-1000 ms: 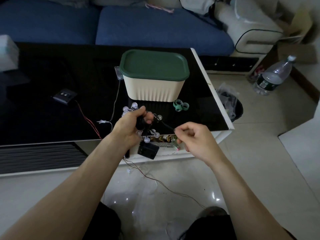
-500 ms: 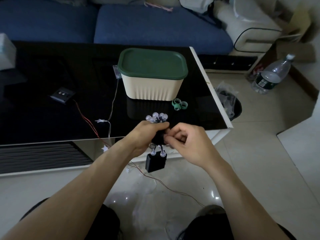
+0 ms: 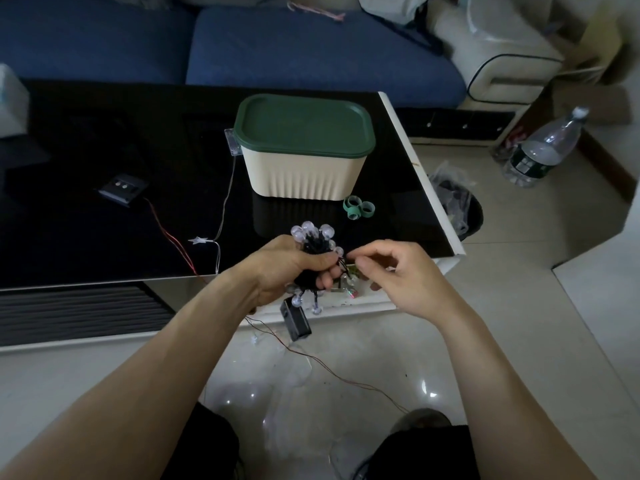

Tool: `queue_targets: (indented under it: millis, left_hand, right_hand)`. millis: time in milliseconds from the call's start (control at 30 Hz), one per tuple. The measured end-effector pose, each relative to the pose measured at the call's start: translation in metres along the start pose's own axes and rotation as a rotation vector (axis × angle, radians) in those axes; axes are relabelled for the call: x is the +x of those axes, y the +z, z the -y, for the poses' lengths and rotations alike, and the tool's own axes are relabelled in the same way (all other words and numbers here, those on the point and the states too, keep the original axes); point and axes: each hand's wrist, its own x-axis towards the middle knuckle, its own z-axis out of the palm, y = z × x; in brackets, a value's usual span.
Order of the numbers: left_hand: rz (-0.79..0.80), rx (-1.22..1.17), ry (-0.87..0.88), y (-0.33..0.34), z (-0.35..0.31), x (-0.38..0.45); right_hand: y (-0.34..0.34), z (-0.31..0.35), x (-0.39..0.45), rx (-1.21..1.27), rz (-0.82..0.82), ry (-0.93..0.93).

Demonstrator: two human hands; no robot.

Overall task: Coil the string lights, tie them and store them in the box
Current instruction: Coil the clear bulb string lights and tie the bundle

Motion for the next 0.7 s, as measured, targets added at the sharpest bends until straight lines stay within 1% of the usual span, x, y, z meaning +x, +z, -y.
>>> queue_targets:
  millis: [100, 200, 333, 433, 700]
  left_hand:
    - [-0.139, -0.031, -0.028, 0.0, 0.001, 0.003]
    - [-0.227, -0.016, -0.07, -0.002, 0.005, 0.009]
    - [-0.245, 0.025, -0.091, -0.005, 0.007, 0.013]
    - [-0.261, 0.041, -0.085, -0.003, 0.008, 0.014]
    - [-0.304, -0.082, -0.132, -0.007, 0.008, 0.015]
  right_hand:
    - [0.004, -0.002, 0.0, -0.093, 0.016, 0.007]
    - [0.01, -0.006, 0.003, -0.179, 0.024, 0.036]
    - [0.011, -0.012, 0.016, -0.31, -0.085, 0.05]
    - [0.008, -0.015, 0.034, -0.364, -0.094, 0.08]
    - [0.002, -0.033, 0.109, -0.441, -0.171, 0.175]
